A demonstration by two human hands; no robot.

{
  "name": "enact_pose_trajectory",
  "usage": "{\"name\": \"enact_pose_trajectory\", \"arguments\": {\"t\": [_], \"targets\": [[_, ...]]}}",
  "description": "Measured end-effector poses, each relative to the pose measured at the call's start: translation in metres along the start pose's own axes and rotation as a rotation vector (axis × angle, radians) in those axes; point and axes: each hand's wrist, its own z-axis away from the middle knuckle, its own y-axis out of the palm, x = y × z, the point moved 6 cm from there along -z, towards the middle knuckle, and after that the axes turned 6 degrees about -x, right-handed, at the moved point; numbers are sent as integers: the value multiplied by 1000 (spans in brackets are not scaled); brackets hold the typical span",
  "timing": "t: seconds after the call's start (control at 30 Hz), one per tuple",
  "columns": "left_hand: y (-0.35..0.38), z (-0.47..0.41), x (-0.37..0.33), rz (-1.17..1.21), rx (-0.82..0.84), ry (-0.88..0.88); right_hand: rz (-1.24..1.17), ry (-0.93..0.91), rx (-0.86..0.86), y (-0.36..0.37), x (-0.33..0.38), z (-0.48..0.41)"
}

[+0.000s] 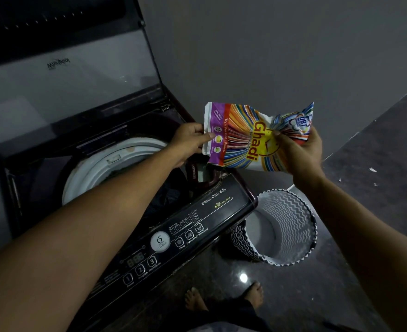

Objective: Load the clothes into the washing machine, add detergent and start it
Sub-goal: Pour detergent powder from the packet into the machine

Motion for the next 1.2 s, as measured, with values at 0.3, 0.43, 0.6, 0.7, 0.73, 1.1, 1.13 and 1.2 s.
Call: {"name": "enact_pose_trajectory", "arguments": {"t": [0.3, 0.43, 0.6, 0.7, 0.73, 1.1, 1.13, 1.2], "targets": [[1, -1, 4, 6, 10, -12, 15, -11, 12, 1, 6, -2], [2, 0, 3, 20, 12, -11, 27, -31, 8, -1, 6, -3], [1, 0, 4, 4, 3, -3, 21, -23, 16, -1, 4, -3], [-1, -1, 0, -1, 4, 7, 19, -9, 0, -1, 2, -4], [-1, -2, -1, -5, 7, 13, 18, -6, -7, -2, 2, -3], [1, -5, -2, -22, 33, 18, 20, -8, 4, -5, 1, -5], [2, -5, -1, -23, 31, 17, 16, -5, 12, -5, 1, -5], [2, -5, -1, -15, 30, 13, 14, 7, 20, -5, 0, -6]]}}
